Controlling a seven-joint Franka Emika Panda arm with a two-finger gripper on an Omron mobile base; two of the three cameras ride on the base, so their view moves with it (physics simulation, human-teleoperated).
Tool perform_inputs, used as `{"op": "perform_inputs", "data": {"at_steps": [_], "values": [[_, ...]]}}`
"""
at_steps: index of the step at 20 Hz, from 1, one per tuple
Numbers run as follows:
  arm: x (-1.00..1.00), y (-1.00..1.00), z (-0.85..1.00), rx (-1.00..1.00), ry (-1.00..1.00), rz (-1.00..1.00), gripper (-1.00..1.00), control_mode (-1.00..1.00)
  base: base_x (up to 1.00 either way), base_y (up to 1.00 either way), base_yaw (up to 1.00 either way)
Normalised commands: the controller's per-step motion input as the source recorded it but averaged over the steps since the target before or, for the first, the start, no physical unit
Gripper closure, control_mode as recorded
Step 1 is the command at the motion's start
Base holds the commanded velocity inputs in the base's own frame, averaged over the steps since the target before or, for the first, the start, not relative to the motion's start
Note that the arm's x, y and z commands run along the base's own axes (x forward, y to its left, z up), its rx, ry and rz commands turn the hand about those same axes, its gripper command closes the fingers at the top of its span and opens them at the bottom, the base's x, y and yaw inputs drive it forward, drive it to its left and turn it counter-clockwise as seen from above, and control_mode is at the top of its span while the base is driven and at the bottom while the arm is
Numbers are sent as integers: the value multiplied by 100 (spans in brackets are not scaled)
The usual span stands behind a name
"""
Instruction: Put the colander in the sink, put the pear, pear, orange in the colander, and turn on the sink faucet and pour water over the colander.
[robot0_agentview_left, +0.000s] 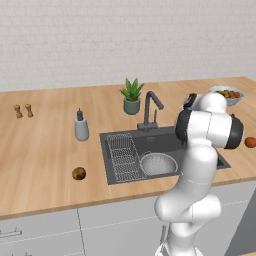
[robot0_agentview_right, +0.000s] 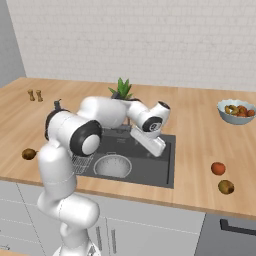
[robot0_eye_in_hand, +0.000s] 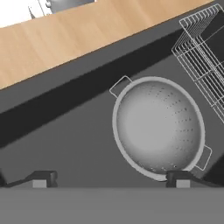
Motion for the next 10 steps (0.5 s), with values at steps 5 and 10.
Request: {"op": "perform_inputs", "data": {"at_steps": [5, 10], "values": [[-8, -71, 26, -8, 28, -55, -100, -100, 0, 0, 0], [-7, -45, 10, -10, 29, -69, -100, -100, 0, 0, 0]]}}
